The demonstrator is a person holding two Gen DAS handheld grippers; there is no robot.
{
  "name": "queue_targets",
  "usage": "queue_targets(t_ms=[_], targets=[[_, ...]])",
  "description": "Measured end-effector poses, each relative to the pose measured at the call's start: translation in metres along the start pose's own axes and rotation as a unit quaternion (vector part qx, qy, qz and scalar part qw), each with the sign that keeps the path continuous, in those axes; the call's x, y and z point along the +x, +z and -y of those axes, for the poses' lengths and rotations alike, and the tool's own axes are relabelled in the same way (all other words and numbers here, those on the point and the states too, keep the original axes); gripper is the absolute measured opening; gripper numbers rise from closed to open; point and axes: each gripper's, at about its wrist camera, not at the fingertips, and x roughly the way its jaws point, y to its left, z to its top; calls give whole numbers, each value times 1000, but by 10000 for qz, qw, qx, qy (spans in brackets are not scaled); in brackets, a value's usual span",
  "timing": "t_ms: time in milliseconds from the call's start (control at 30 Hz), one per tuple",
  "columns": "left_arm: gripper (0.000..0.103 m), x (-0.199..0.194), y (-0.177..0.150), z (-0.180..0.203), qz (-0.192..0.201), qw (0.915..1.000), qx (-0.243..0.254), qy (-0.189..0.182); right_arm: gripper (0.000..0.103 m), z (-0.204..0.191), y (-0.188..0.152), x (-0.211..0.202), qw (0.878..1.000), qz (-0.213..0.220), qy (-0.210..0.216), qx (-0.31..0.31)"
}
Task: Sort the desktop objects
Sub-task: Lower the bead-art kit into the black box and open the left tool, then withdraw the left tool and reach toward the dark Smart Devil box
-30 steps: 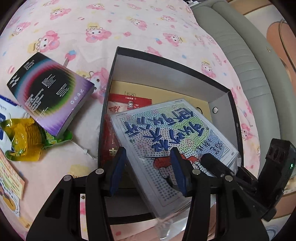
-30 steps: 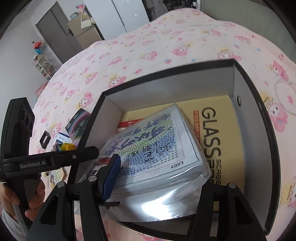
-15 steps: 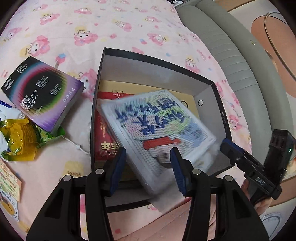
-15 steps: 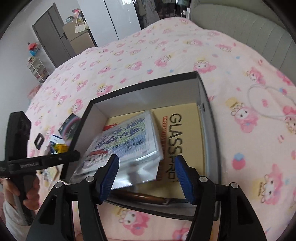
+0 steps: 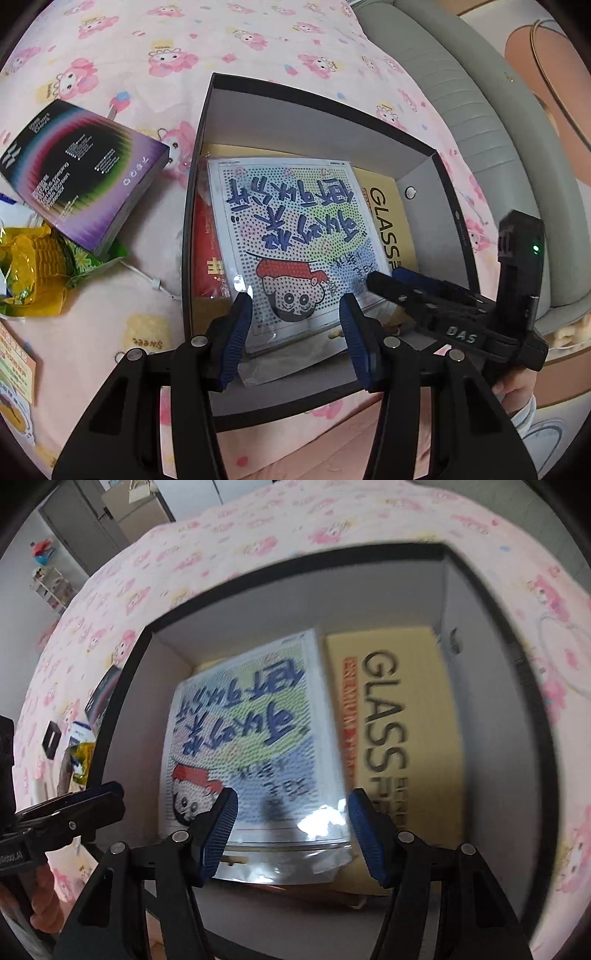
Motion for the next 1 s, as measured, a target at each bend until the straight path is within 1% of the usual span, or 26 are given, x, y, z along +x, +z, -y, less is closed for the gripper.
queue_targets(t_ms=[33, 133, 267, 333, 400, 533, 600, 667, 733, 900, 1000], targets=[[49, 0, 0, 1, 8, 10000, 16, 10, 61, -2, 1, 5, 10000, -79, 27, 2], [49, 1, 0, 2, 32, 10000, 49, 32, 63, -8, -1, 7, 9999, -118, 123, -12], [49, 2, -1, 2, 56, 9999, 85, 76, 64, -20, -4, 10, 9986, -207, 476, -77], [49, 2, -2, 3, 65, 9999, 113, 110, 64, -25, -5, 11, 9991, -148, 353, -168], [49, 2, -4, 5, 90, 9997, 151, 139, 64, -25, -5, 10, 9994, -80, 317, -139], [49, -3, -11, 12, 206, 9988, 342, 300, 64, -29, -13, -9, 9993, 330, 79, -139], [49, -10, -16, 19, 318, 9977, 485, 357, 64, -35, -20, -23, 9984, 518, 53, -213], [49, -24, -23, 26, 507, 9960, 629, 375, 64, -42, -26, -37, 9971, 702, 29, -287], [49, -39, -31, 35, 721, 9940, 730, 380, 63, -46, -30, -50, 9955, 881, -85, -331], [50, -79, -55, 44, 1118, 9894, 840, 400, 63, -60, -48, -83, 9913, 1246, -28, -420], [50, -101, -71, 44, 1240, 9877, 864, 395, 63, -78, -63, -98, 9883, 1439, 79, -503]])
